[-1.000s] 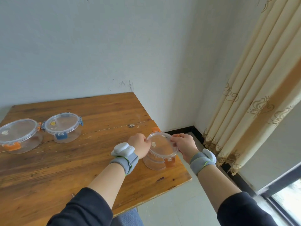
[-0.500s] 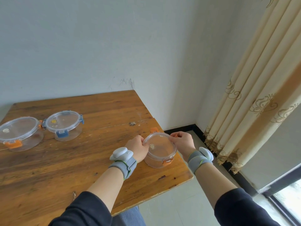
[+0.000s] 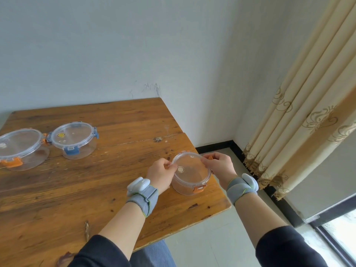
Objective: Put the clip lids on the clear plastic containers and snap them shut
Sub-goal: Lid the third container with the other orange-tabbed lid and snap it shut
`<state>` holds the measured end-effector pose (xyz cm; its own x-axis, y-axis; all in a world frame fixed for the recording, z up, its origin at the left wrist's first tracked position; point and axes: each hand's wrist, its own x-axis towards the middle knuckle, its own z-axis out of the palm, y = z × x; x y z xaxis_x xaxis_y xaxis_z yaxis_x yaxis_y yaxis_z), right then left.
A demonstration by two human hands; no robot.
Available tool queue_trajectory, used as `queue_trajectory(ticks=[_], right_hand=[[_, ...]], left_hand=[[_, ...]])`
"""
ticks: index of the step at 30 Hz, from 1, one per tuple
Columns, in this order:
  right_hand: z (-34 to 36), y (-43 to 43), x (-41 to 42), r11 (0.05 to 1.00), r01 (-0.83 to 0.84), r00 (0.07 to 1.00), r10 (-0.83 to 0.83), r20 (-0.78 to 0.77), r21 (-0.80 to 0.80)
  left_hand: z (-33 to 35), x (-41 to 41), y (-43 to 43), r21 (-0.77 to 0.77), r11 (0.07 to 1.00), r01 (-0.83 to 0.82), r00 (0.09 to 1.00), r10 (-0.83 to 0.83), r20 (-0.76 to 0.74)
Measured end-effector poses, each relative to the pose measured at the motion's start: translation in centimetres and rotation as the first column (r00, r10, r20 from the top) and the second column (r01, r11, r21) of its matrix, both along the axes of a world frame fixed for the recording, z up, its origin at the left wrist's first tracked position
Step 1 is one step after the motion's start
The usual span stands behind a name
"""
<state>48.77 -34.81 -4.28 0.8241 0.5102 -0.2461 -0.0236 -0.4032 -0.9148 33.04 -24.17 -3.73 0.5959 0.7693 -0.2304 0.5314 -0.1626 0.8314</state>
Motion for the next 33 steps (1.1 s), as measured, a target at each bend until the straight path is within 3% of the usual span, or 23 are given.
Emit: queue_trajectory(ticks=[8, 12, 15, 22, 24, 26, 28, 31, 33], right_hand=[[-0.2, -1.0, -1.3, 0.996, 0.006, 0.999, -0.003, -0.040, 0.085], [-0.4, 0.0, -2.7, 0.995, 0.013, 0.998, -0.007, -0.058, 0.094], [-0.3, 1.9, -4.0, 0.993, -0.075, 0.996, 0.079, -0.050, 0.087], [0.6, 9.2, -7.1, 0.953, -0.256, 0.953, 0.277, 0.121, -0.165], [1.4, 11.2, -7.6, 0.914, -0.319, 0.907, 0.371, 0.199, -0.251], [2.2, 12.5, -7.7, 0.868, -0.387, 0.847, 0.468, 0.253, -0.311], [2.7, 12.9, -7.0, 0.844, -0.416, 0.824, 0.508, 0.252, -0.339], [2.4, 12.3, -6.0, 0.817, -0.416, 0.822, 0.525, 0.219, -0.399], [1.7, 11.0, -5.6, 0.802, -0.440, 0.837, 0.529, 0.138, -0.404]], left_hand=[[0.6, -1.1, -0.4, -0.212, 0.977, -0.016, 0.988, 0.048, 0.149], [0.7, -2.3, -0.4, -0.303, 0.953, 0.011, 0.986, 0.039, 0.161], [0.8, -4.0, 0.2, -0.385, 0.921, -0.064, 0.982, 0.128, 0.142], [1.8, -8.5, 2.6, -0.482, 0.829, -0.282, 0.910, 0.390, 0.139], [1.9, -9.0, 3.3, -0.536, 0.776, -0.333, 0.863, 0.479, 0.157], [1.8, -9.0, 3.6, -0.497, 0.780, -0.381, 0.847, 0.510, 0.152], [1.7, -8.6, 3.4, -0.529, 0.753, -0.391, 0.824, 0.542, 0.163], [1.2, -8.1, 3.6, -0.733, 0.594, -0.331, 0.754, 0.634, 0.174], [0.9, -7.5, 3.4, -0.706, 0.622, -0.339, 0.743, 0.637, 0.205]])
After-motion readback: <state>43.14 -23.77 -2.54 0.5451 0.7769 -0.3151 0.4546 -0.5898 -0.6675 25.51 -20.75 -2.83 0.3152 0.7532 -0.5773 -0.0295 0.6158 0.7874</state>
